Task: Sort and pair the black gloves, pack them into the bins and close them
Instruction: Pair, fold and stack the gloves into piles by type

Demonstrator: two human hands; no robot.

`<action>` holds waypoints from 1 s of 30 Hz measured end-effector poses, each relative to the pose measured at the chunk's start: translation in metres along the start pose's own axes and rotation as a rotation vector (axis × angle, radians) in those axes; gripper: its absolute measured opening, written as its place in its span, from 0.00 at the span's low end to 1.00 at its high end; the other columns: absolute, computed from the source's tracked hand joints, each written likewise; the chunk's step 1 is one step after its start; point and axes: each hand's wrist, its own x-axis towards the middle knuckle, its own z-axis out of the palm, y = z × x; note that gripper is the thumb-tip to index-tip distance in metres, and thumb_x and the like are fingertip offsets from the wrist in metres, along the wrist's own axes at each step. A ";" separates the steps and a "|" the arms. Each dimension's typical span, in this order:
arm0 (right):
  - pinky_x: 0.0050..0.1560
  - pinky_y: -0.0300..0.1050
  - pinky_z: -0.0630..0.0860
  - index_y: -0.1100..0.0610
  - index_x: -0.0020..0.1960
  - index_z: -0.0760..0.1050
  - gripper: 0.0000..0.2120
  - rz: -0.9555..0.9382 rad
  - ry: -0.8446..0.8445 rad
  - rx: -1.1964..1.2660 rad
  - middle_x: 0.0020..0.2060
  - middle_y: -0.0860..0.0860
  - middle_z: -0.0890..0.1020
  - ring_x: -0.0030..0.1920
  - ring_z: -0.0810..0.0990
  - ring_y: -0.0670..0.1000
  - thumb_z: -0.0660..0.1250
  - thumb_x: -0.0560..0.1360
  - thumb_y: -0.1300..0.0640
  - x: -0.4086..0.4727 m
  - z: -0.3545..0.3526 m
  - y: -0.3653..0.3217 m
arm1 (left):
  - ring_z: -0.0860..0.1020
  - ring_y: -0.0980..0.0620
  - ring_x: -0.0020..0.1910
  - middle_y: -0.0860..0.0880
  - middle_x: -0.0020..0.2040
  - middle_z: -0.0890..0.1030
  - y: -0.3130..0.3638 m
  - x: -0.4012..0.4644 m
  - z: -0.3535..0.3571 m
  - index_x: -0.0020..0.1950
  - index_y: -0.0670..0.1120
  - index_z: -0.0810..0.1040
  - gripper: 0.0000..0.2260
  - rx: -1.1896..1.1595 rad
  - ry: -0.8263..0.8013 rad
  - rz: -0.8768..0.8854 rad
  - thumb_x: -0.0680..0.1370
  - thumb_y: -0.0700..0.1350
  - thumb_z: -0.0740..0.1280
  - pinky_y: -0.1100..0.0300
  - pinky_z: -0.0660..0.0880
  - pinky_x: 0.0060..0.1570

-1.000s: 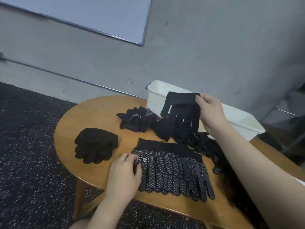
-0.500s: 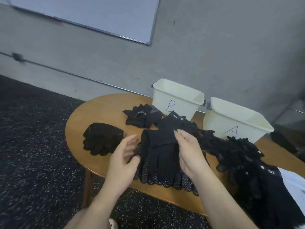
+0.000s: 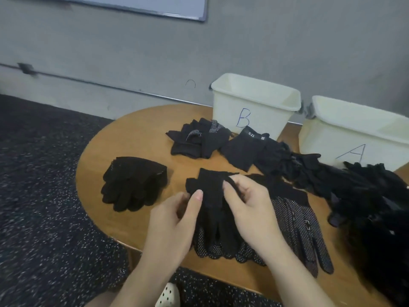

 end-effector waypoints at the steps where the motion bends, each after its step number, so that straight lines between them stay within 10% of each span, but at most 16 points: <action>1: 0.46 0.53 0.80 0.52 0.46 0.82 0.09 -0.046 -0.028 -0.059 0.40 0.48 0.84 0.43 0.84 0.50 0.66 0.83 0.55 -0.001 0.001 0.000 | 0.76 0.60 0.31 0.57 0.30 0.78 0.000 0.002 0.000 0.35 0.52 0.77 0.18 -0.011 0.022 -0.023 0.80 0.61 0.64 0.67 0.69 0.32; 8: 0.52 0.44 0.78 0.49 0.53 0.83 0.06 -0.267 -0.141 -0.371 0.47 0.39 0.82 0.50 0.81 0.42 0.67 0.81 0.53 0.000 0.003 -0.010 | 0.81 0.62 0.38 0.62 0.37 0.83 -0.008 0.004 -0.015 0.42 0.56 0.83 0.08 0.192 0.142 -0.014 0.80 0.53 0.67 0.68 0.72 0.33; 13: 0.51 0.40 0.79 0.45 0.57 0.85 0.09 -0.027 -0.545 -0.337 0.52 0.37 0.83 0.47 0.83 0.43 0.73 0.78 0.48 -0.005 -0.020 -0.013 | 0.80 0.62 0.40 0.57 0.35 0.82 -0.012 0.005 -0.025 0.45 0.55 0.82 0.05 0.314 0.255 0.027 0.81 0.48 0.70 0.62 0.74 0.34; 22: 0.55 0.36 0.77 0.46 0.57 0.84 0.09 -0.065 -0.136 -0.143 0.53 0.36 0.84 0.56 0.82 0.42 0.70 0.80 0.56 -0.003 -0.035 -0.017 | 0.83 0.49 0.46 0.43 0.44 0.83 0.000 -0.001 -0.028 0.53 0.52 0.86 0.11 -0.224 0.014 -0.009 0.79 0.58 0.72 0.50 0.78 0.47; 26: 0.65 0.34 0.71 0.42 0.66 0.79 0.17 -0.105 -0.396 -0.098 0.64 0.35 0.80 0.68 0.76 0.40 0.73 0.78 0.51 -0.005 -0.027 -0.024 | 0.76 0.54 0.39 0.47 0.35 0.76 0.007 -0.005 -0.020 0.52 0.47 0.87 0.13 -0.408 -0.142 -0.028 0.74 0.55 0.75 0.64 0.75 0.39; 30: 0.56 0.39 0.76 0.44 0.49 0.81 0.06 -0.069 -0.408 -0.178 0.49 0.40 0.84 0.55 0.81 0.41 0.75 0.75 0.44 -0.007 -0.024 -0.031 | 0.78 0.52 0.34 0.47 0.37 0.81 0.012 -0.004 -0.018 0.47 0.46 0.87 0.10 -0.622 -0.102 -0.137 0.69 0.49 0.78 0.61 0.75 0.27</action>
